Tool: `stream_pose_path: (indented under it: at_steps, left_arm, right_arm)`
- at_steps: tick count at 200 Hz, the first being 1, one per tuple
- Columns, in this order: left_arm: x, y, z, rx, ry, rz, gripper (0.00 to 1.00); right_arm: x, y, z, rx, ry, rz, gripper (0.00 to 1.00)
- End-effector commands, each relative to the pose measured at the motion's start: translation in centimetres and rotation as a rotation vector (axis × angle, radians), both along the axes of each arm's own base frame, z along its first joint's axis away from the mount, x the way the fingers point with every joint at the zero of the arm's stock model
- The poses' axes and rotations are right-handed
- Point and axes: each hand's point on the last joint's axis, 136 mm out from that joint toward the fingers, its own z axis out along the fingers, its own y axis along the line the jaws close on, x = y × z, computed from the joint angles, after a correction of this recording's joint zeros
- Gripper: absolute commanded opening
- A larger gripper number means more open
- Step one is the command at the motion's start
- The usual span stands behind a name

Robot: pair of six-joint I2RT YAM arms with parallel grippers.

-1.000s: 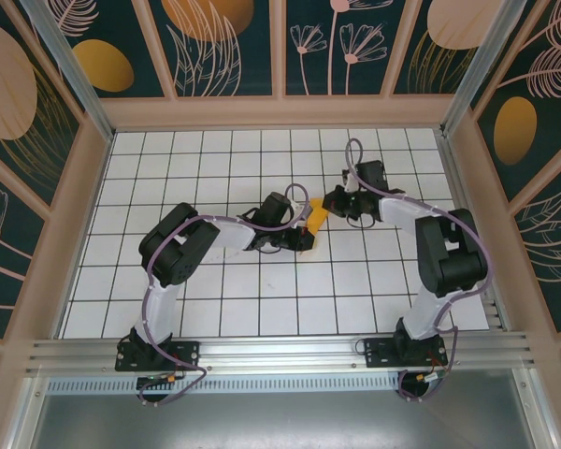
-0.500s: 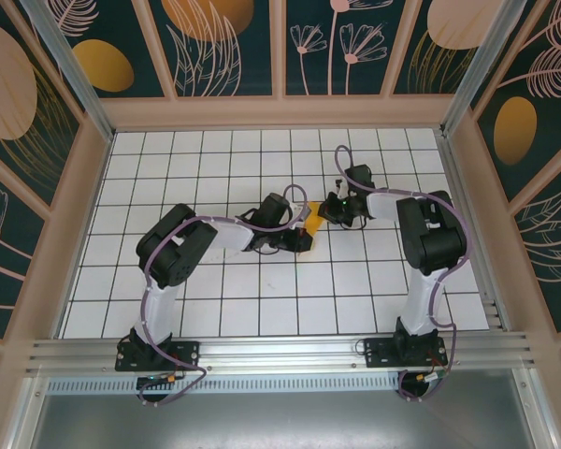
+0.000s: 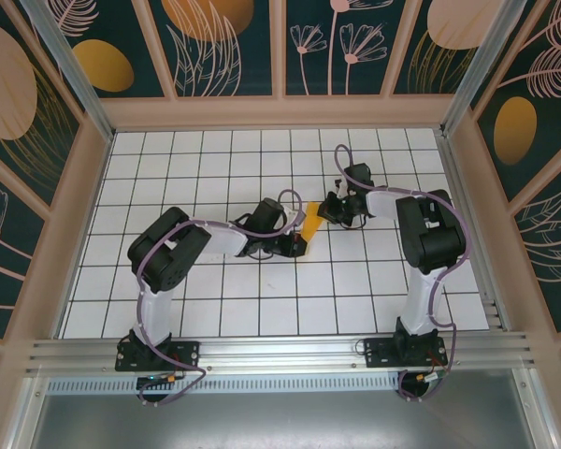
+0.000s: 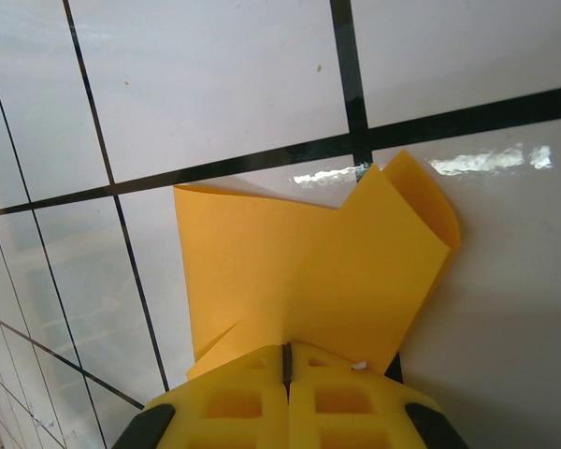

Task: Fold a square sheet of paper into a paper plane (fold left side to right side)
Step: Fold the wing for the fifth time at the center of the table.

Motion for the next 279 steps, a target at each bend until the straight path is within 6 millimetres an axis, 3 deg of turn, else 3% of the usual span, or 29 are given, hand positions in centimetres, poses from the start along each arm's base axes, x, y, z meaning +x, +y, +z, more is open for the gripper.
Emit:
stream_pose_path:
  at_steps: [1,49,113,139,143,155,177,200,251,279]
  left_arm:
    - [-5.5,3.6,-4.6,0.166,0.197,-0.035,0.0]
    - [-5.8,4.6,-4.4,0.176,0.186,-0.003,0.0]
    - [-3.6,2.3,2.2,0.063,0.079,-0.008,0.0]
    - [-2.7,1.3,3.4,0.034,0.057,-0.011,0.0]
    - [-1.9,0.6,4.5,0.011,0.032,-0.01,0.0]
    - [-1.2,0.1,4.8,0.007,0.016,-0.004,0.0]
    - [0.3,-0.3,3.9,0.038,0.004,0.02,0.01]
    - [1.0,0.0,1.6,0.09,0.022,0.04,0.02]
    - [-0.2,1.4,-1.7,0.158,0.071,0.052,0.0]
    - [-1.0,2.2,-2.7,0.18,0.091,0.052,0.0]
  right_arm:
    - [-0.2,-2.3,-3.3,-0.126,0.049,-0.045,0.0]
    - [-0.3,-2.2,-2.9,-0.117,0.045,-0.042,0.0]
    - [-0.2,-1.9,-2.1,-0.103,0.028,-0.034,0.0]
    - [-0.3,-1.9,-2.1,-0.102,0.029,-0.034,0.0]
    - [-0.3,-1.9,-2.0,-0.101,0.028,-0.033,0.0]
    - [-0.4,-1.9,-2.1,-0.102,0.031,-0.034,0.0]
    - [-0.4,-1.9,-1.9,-0.098,0.028,-0.033,0.0]
    - [-0.5,-1.7,-1.6,-0.093,0.023,-0.028,0.0]
    - [0.1,-1.4,0.4,-0.076,-0.03,-0.016,0.0]
    - [1.1,-2.5,1.2,-0.08,-0.063,-0.033,0.0]
